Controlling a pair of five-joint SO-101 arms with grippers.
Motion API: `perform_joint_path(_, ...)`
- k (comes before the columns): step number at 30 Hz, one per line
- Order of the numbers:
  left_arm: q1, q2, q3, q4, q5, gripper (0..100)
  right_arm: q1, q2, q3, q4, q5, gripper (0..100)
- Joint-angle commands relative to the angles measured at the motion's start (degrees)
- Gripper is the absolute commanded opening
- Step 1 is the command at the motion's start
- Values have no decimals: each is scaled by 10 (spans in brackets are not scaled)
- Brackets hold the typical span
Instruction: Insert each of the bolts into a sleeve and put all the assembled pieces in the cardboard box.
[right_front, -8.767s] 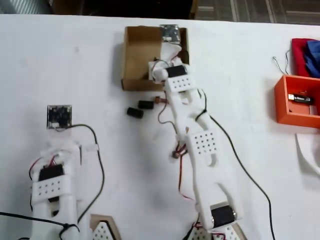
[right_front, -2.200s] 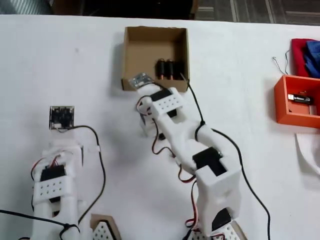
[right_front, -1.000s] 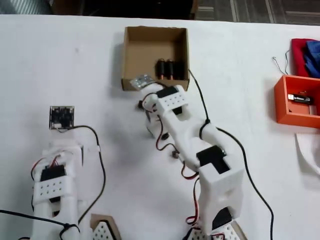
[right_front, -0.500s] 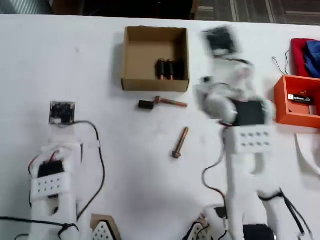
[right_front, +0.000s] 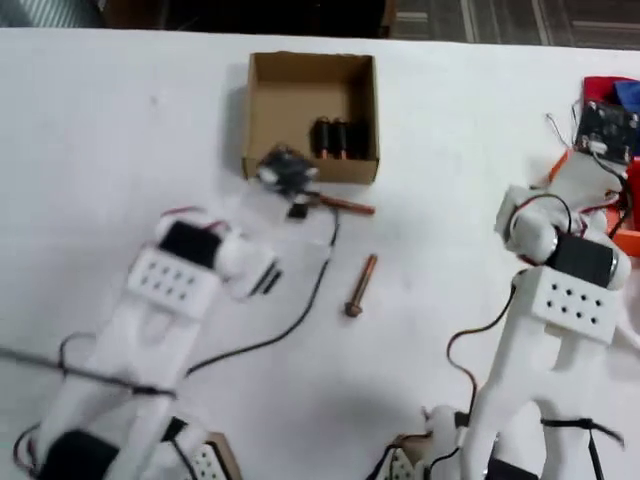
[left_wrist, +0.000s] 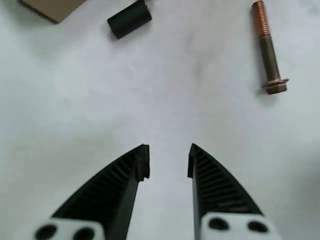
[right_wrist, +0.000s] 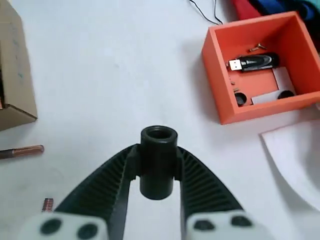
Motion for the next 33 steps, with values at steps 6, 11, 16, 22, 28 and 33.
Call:
perform_joint_path(6, 76, 160, -149, 6, 215, 146, 10, 0, 8, -32, -4, 21)
perform_joint_path(11, 147, 251, -203, 6, 250, 146, 11, 2, 8, -34, 1, 21)
perform_joint_path(16, 173, 336, -261, 8, 251, 146, 50, 0, 7, -47, 1, 21)
perform_joint_path(22, 191, 401, -301, 15, 250, 146, 67, 2, 7, -56, 1, 21)
perform_joint_path(28, 194, 458, -344, 24, 250, 146, 65, 2, 10, -56, 1, 21)
perform_joint_path(33, 195, 491, -371, 24, 250, 146, 64, 3, 11, -55, 1, 21)
